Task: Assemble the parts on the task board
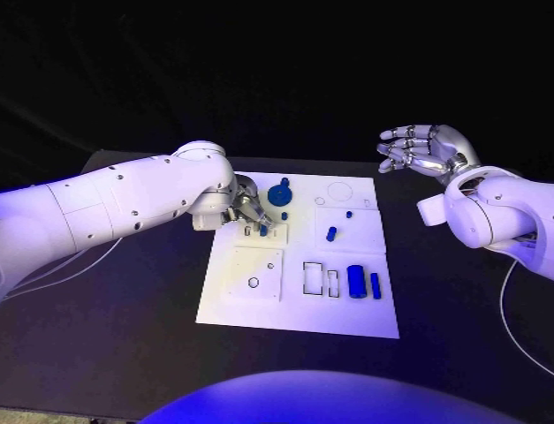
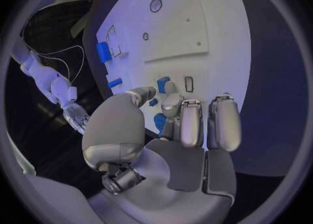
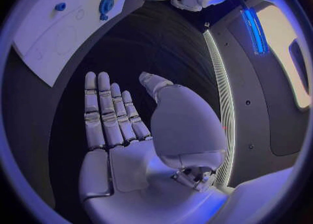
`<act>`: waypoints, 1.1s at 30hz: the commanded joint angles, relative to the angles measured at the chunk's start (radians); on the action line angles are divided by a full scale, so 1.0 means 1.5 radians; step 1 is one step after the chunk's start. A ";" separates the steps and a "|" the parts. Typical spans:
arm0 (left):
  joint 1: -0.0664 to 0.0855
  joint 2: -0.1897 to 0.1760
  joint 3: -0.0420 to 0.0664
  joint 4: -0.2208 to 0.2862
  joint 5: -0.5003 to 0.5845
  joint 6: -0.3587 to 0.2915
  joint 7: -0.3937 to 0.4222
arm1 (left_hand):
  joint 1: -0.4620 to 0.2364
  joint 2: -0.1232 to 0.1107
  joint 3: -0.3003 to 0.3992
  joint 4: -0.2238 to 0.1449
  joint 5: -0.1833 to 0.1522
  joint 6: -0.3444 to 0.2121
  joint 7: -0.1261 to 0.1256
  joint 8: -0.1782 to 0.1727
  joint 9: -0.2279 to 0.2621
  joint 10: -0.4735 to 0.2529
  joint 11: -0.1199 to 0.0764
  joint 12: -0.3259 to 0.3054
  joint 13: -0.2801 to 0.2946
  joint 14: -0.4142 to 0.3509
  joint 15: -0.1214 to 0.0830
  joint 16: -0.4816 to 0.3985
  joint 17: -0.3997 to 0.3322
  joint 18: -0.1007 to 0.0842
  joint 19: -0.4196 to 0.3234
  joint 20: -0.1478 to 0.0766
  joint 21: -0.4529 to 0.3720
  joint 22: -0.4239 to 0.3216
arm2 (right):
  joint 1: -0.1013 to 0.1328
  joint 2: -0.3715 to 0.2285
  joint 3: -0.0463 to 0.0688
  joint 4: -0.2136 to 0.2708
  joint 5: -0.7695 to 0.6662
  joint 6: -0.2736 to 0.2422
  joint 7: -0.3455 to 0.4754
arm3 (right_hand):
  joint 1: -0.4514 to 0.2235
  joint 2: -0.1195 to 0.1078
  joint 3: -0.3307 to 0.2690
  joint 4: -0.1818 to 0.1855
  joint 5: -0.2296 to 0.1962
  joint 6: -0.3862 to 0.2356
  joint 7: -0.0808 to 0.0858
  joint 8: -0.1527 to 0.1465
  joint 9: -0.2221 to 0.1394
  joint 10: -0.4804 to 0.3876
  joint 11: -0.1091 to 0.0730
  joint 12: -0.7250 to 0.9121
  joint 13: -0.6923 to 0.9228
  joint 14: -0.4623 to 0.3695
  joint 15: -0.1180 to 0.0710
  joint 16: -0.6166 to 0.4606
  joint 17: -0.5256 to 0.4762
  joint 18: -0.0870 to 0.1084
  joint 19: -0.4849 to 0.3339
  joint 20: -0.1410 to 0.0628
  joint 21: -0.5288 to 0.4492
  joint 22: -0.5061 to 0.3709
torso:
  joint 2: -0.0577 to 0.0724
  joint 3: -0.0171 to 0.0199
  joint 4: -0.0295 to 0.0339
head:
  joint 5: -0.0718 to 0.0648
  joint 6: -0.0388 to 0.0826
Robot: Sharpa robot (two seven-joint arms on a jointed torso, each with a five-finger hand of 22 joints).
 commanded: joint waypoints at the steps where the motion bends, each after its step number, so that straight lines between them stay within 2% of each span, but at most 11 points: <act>1: 0.000 -0.004 0.002 0.008 0.006 -0.010 0.008 | 0.004 0.000 -0.009 0.003 -0.011 0.001 0.001 -0.005 0.000 -0.002 0.000 0.004 -0.001 0.033 -0.003 -0.002 0.036 -0.009 0.004 -0.002 0.003 0.001 | 0.000 0.000 0.000 0.000 -0.001 0.010 0.003 | -0.006 0.001 -0.005 0.002 0.000 -0.003 0.063 0.004 -0.001 -0.005 -0.002 0.005 -0.001 -0.005 0.002 -0.004 -0.001 0.004 -0.002 0.003 -0.005 -0.001 | 0.000 0.0000 0.0004 | -0.002 0.000; 6: 0.001 -0.013 0.004 0.019 0.006 -0.017 0.008 | 0.005 0.000 -0.016 0.005 -0.019 0.001 0.002 -0.005 0.000 -0.003 0.000 0.004 -0.002 0.033 -0.003 -0.002 0.036 -0.009 0.004 -0.002 0.003 0.000 | 0.000 -0.001 0.000 0.001 0.006 0.010 0.002 | -0.007 0.001 -0.005 0.002 0.000 -0.004 0.063 0.004 -0.001 -0.005 -0.002 0.005 -0.001 -0.006 0.002 -0.005 -0.001 0.004 -0.002 0.003 -0.006 -0.002 | -0.001 0.0006 0.0011 | 0.000 0.000; 8: 0.002 -0.015 0.008 0.024 0.006 -0.019 0.008 | 0.005 0.000 -0.017 0.005 -0.020 0.001 0.002 -0.005 0.000 -0.003 0.000 0.003 -0.002 0.033 -0.003 -0.002 0.036 -0.009 0.004 -0.002 0.003 0.000 | 0.000 0.000 0.000 0.001 0.008 0.010 0.002 | -0.007 0.001 -0.006 0.002 0.000 -0.004 0.063 0.004 -0.001 -0.005 -0.002 0.005 -0.001 -0.006 0.002 -0.005 -0.001 0.004 -0.002 0.003 -0.006 -0.002 | -0.001 0.0006 0.0008 | 0.000 0.000; 14: 0.007 -0.026 0.026 0.040 0.016 -0.028 0.006 | 0.010 0.002 -0.024 0.005 -0.021 -0.014 0.006 -0.016 -0.004 -0.014 0.004 -0.006 -0.017 0.032 -0.001 -0.002 0.036 -0.008 0.002 -0.002 0.001 -0.003 | 0.000 0.000 0.000 -0.002 0.011 0.010 0.002 | -0.007 0.001 -0.006 0.003 0.001 -0.004 0.063 0.004 -0.001 -0.006 -0.002 0.006 -0.002 -0.006 0.002 -0.005 -0.001 0.004 -0.002 0.004 -0.006 -0.003 | 0.000 -0.0003 0.0004 | 0.000 0.004; 16: 0.014 -0.028 0.033 0.037 0.024 -0.022 0.004 | 0.013 0.004 -0.033 0.006 -0.019 -0.048 0.023 -0.054 -0.025 -0.041 0.017 -0.030 -0.055 0.032 0.009 -0.004 0.035 -0.006 -0.005 0.004 -0.008 -0.018 | 0.000 0.000 0.000 -0.003 0.011 0.010 0.002 | -0.007 0.001 -0.006 0.003 0.001 -0.004 0.063 0.004 -0.001 -0.006 -0.002 0.006 -0.002 -0.006 0.002 -0.005 -0.001 0.004 -0.002 0.004 -0.006 -0.003 | 0.000 0.0000 0.0004 | 0.000 0.004; 17: 0.018 -0.029 0.035 0.033 0.028 -0.019 0.004 | 0.016 0.006 -0.041 0.006 -0.020 -0.060 0.035 -0.085 -0.047 -0.058 0.028 -0.043 -0.076 0.032 0.019 -0.004 0.035 -0.005 -0.008 0.012 -0.013 -0.025 | 0.000 0.000 0.000 -0.003 0.011 0.010 0.001 | -0.007 0.001 -0.006 0.003 0.001 -0.004 0.063 0.004 -0.001 -0.006 -0.002 0.006 -0.002 -0.006 0.002 -0.005 -0.001 0.004 -0.002 0.004 -0.006 -0.003 | 0.000 0.0002 0.0007 | 0.000 0.005; 21: 0.038 -0.030 0.040 0.003 0.042 -0.010 0.006 | 0.029 0.011 -0.054 0.005 -0.024 -0.096 0.057 -0.145 -0.093 -0.070 0.046 -0.053 -0.097 0.032 0.034 -0.003 0.035 -0.003 -0.011 0.027 -0.017 -0.031 | 0.000 0.000 0.000 -0.005 0.011 0.010 0.001 | -0.007 0.001 -0.006 0.003 0.001 -0.004 0.063 0.004 -0.001 -0.006 -0.002 0.006 -0.002 -0.006 0.002 -0.005 -0.001 0.004 -0.002 0.004 -0.006 -0.003 | 0.000 0.0011 0.0005 | 0.002 0.008; 23: 0.045 -0.029 0.042 -0.018 0.049 -0.004 0.015 | 0.033 0.011 -0.058 0.005 -0.024 -0.097 0.059 -0.153 -0.101 -0.074 0.049 -0.057 -0.104 0.032 0.037 -0.003 0.035 -0.003 -0.011 0.029 -0.018 -0.032 | 0.000 0.000 0.000 -0.006 0.011 0.010 0.001 | -0.008 0.001 -0.007 0.003 0.001 -0.004 0.063 0.004 -0.002 -0.006 -0.002 0.006 -0.002 -0.007 0.002 -0.006 -0.002 0.004 -0.002 0.004 -0.007 -0.003 | -0.001 0.0013 0.0004 | 0.002 0.009; 26: 0.051 -0.024 0.043 -0.048 0.077 0.001 0.025 | 0.044 0.009 -0.065 0.006 -0.031 -0.103 0.062 -0.167 -0.115 -0.101 0.052 -0.084 -0.145 0.030 0.040 -0.005 0.033 0.001 -0.018 0.032 -0.026 -0.047 | 0.000 0.001 0.000 -0.008 0.011 0.010 0.000 | -0.008 0.001 -0.007 0.003 0.001 -0.004 0.063 0.004 -0.002 -0.006 -0.002 0.006 -0.002 -0.007 0.002 -0.006 -0.002 0.004 -0.002 0.004 -0.007 -0.003 | 0.000 -0.0005 0.0002 | 0.003 0.013; 30: 0.054 -0.017 0.043 -0.079 0.086 0.004 0.034 | 0.048 0.009 -0.067 0.005 -0.035 -0.104 0.064 -0.170 -0.118 -0.103 0.054 -0.086 -0.147 0.030 0.041 -0.006 0.031 0.001 -0.019 0.032 -0.028 -0.050 | 0.000 0.001 0.000 -0.009 0.011 0.010 0.001 | -0.008 0.001 -0.007 0.003 0.001 -0.004 0.063 0.005 -0.002 -0.006 -0.001 0.006 -0.002 -0.007 0.002 -0.006 -0.002 0.004 -0.002 0.004 -0.007 -0.004 | 0.002 -0.0007 -0.0002 | 0.004 0.014; 33: 0.055 -0.009 0.042 -0.098 0.064 0.009 0.042 | 0.051 0.011 -0.068 0.006 -0.036 -0.098 0.065 -0.169 -0.120 -0.106 0.054 -0.088 -0.151 0.029 0.042 -0.007 0.031 0.002 -0.020 0.032 -0.030 -0.052 | 0.000 0.001 0.000 -0.011 0.011 0.010 0.001 | -0.008 0.001 -0.007 0.003 0.001 -0.004 0.063 0.005 -0.002 -0.006 -0.001 0.006 -0.002 -0.007 0.002 -0.006 -0.002 0.004 -0.002 0.004 -0.007 -0.004 | 0.001 -0.0008 0.0010 | 0.000 0.014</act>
